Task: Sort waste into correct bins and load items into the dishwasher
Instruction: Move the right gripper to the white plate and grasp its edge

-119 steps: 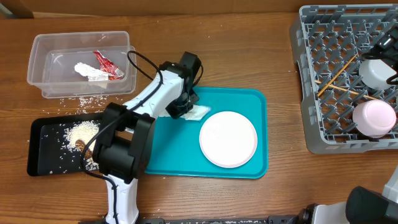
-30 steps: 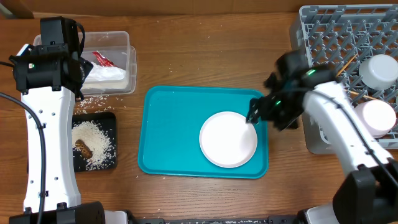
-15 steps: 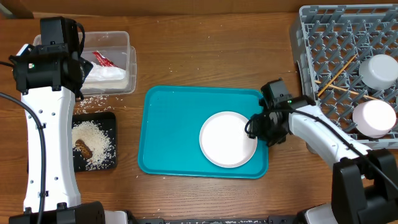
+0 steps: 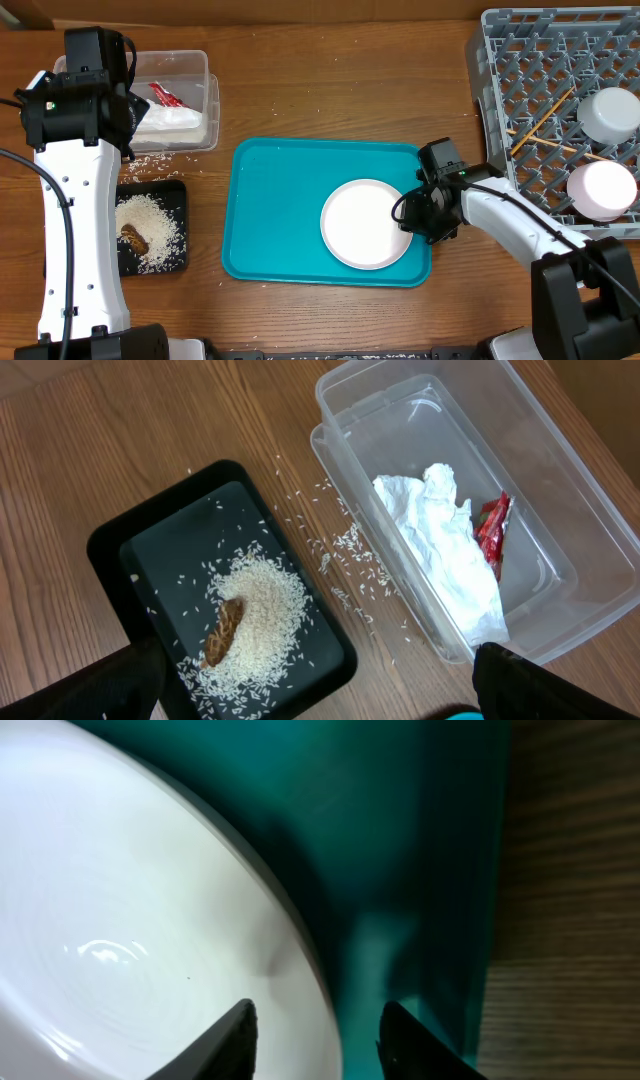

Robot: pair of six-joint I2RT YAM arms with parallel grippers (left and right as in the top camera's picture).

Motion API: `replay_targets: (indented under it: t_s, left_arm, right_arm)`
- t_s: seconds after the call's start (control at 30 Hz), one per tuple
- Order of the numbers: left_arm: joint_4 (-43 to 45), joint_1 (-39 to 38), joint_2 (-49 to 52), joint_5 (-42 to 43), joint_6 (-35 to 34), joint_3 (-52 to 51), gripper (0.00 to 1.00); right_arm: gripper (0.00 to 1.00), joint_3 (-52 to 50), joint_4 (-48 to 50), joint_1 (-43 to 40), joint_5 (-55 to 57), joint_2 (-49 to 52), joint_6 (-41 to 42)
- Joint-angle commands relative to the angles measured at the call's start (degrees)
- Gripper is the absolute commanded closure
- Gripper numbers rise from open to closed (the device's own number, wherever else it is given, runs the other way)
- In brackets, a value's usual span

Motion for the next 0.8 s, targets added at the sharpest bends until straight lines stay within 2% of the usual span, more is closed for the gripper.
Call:
replay_targets:
  t_s: [0.0,0.1,0.67,0.77]
  left_arm:
    - [0.0,0.3,0.3,-1.2,0.0,0.1,0.0]
    - [0.0,0.3,0.3,-1.2,0.0,0.1,0.0]
    - [0.0,0.3,0.3,-1.2,0.0,0.1,0.0]
    - [0.0,0.3,0.3,-1.2,0.0,0.1,0.0]
  right_arm:
    - [0.69,-0.5,0.8,1.5,-0.7,-0.4,1.8]
    - [0.73,-0.5,1.5,2.1,0.2,-0.4,3.9]
    - [0.71,-2.6,1.9,2.2,0.5,-0.4,7.1]
    - [0.73,-3.8,3.3,2.2,0.5,-0.4,7.3]
